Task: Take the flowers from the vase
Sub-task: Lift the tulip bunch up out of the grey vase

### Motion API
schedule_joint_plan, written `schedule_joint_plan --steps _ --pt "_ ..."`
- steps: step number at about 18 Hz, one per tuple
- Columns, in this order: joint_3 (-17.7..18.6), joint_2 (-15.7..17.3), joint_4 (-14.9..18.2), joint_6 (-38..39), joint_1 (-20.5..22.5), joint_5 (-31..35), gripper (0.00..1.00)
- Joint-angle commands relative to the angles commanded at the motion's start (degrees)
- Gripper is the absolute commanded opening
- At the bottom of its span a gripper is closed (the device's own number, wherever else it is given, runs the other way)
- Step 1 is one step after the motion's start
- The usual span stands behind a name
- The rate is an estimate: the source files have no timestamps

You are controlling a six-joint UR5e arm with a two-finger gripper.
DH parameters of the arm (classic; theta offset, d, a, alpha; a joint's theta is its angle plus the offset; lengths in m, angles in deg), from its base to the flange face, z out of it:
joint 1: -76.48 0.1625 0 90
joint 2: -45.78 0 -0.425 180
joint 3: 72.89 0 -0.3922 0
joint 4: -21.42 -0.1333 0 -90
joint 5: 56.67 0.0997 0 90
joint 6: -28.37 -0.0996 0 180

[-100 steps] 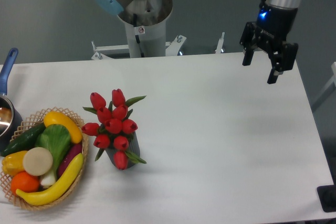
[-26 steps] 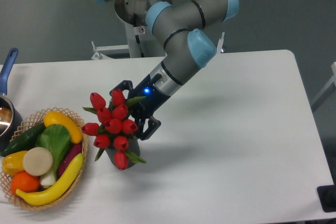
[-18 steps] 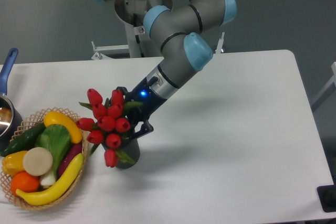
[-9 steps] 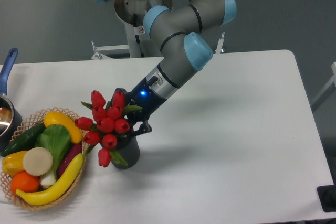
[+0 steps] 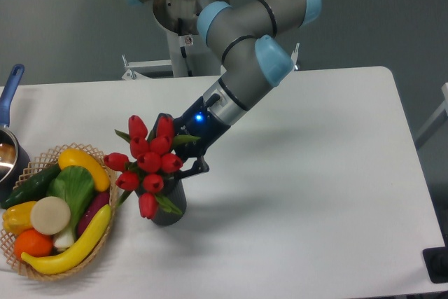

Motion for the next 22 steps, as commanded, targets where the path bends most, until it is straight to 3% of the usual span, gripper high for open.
schedule_joint_plan --steps 3,9,22 --pt "-0.3 0.8 0.0 1.8 0.3 -0.7 0.42" --pt "-4.1 1.8 0.1 7.6 1.5 -3.5 0.42" --pt "-4.0 6.0 0.4 10.6 4.8 -4.9 0.42"
